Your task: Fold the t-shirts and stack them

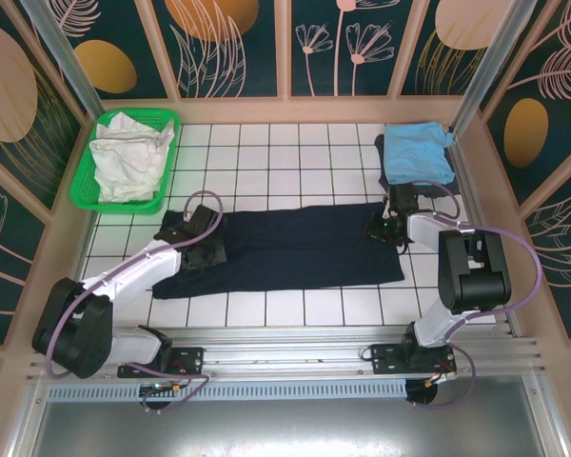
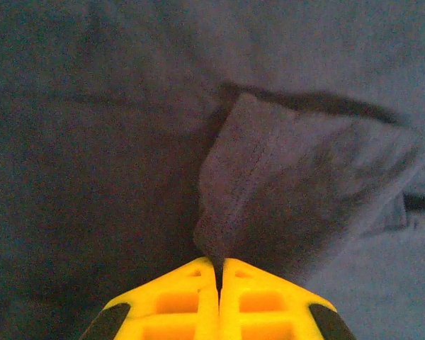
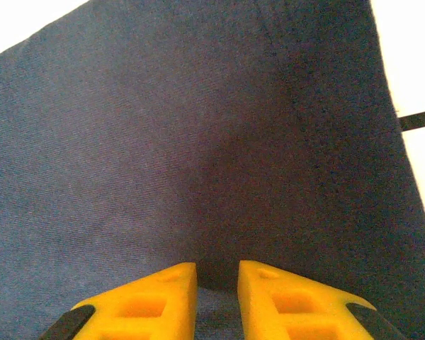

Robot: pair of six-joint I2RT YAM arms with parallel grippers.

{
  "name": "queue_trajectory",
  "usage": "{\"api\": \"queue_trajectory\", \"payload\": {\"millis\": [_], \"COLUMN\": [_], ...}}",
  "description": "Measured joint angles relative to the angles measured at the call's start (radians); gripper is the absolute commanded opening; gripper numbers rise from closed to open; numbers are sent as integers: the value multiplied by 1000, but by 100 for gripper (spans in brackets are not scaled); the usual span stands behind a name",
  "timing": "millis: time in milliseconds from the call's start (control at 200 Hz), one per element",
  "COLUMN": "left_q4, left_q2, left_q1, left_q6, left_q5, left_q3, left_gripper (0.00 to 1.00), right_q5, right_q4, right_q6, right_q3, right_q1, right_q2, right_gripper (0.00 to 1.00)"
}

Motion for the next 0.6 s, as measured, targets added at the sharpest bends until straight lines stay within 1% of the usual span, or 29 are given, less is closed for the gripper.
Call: {"api": "queue_trajectory", "payload": {"millis": [135,275,340,405,440,460,480,510,580,601], "left_q4": [16,68,90,84,76,70,63,50,11,2], "left_q2": [-73,-95,-98,-105,-110,-114,-118,-125,-138,-141], "left_q1": [-54,-113,-138,-151,-154,-155,-155,-155,-155,-155], "left_q6": [-49,-81,-85,-84,-80,-79,-72,-74,-74,-84], "left_q5": [32,111,157,190,192,188,184,174,125,107], "left_q3": [-66,-124,-152,-165,-165,-164,-162,-157,-130,-119], "left_gripper": [9,10,17,20,24,28,34,46,61,67], "right_q5": [-2,-2,0,1,2,3,2,2,-2,-1], "right_q4": [-18,-51,-69,-80,-87,-90,-93,-95,-94,-94], "right_q6": [0,0,0,0,0,0,0,1,4,4], "right_q3": [16,44,64,80,89,93,98,103,117,120], "right_q1": [0,0,0,0,0,0,1,4,17,23], "right_q2": [6,8,8,4,-1,-4,-8,-13,-23,-25], "right_gripper": [24,24,25,26,27,27,27,27,29,29]}}
